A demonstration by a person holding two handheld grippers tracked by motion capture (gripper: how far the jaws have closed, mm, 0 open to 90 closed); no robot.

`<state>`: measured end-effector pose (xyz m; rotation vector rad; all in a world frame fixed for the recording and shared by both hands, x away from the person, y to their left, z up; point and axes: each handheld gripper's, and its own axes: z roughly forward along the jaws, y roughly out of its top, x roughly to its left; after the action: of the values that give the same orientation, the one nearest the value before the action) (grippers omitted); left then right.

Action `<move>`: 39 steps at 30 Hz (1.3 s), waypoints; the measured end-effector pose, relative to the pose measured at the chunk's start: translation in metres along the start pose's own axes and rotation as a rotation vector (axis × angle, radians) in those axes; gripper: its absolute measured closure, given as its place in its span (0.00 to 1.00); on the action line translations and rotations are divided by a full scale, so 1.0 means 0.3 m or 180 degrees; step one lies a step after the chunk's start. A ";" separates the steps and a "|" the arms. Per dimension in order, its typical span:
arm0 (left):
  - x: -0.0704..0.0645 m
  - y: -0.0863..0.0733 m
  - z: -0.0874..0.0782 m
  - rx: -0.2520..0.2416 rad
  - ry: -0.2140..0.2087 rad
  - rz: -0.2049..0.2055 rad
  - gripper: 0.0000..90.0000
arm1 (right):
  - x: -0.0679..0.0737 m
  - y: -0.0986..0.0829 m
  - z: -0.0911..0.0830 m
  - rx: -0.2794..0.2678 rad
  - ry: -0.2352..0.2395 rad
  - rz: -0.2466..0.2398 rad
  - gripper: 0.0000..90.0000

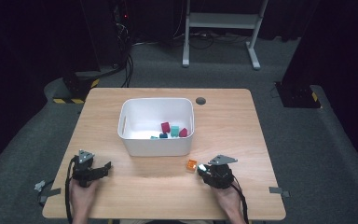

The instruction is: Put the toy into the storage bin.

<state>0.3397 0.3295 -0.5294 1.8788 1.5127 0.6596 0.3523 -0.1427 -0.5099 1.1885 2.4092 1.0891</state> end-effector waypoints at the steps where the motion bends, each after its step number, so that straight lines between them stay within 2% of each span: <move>1: 0.000 0.000 0.000 0.0000 0.0000 0.0000 0.20 | 0.000 -0.001 0.000 -0.0005 -0.0004 -0.0004 0.75; 8: 0.000 0.000 0.000 0.0000 0.0000 0.0000 0.20 | -0.008 0.008 -0.009 -0.0035 -0.0019 -0.0039 0.75; 23: 0.000 0.000 0.000 0.0001 0.0000 0.0001 0.20 | -0.029 0.053 -0.046 -0.0162 -0.0029 0.0000 0.75; 39: 0.000 0.000 0.000 0.0000 -0.0002 -0.0001 0.20 | -0.049 0.157 -0.106 -0.0346 0.0054 -0.0037 0.75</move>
<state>0.3398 0.3296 -0.5294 1.8787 1.5125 0.6588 0.3731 -0.1519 -0.4558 1.1331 2.3335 1.2146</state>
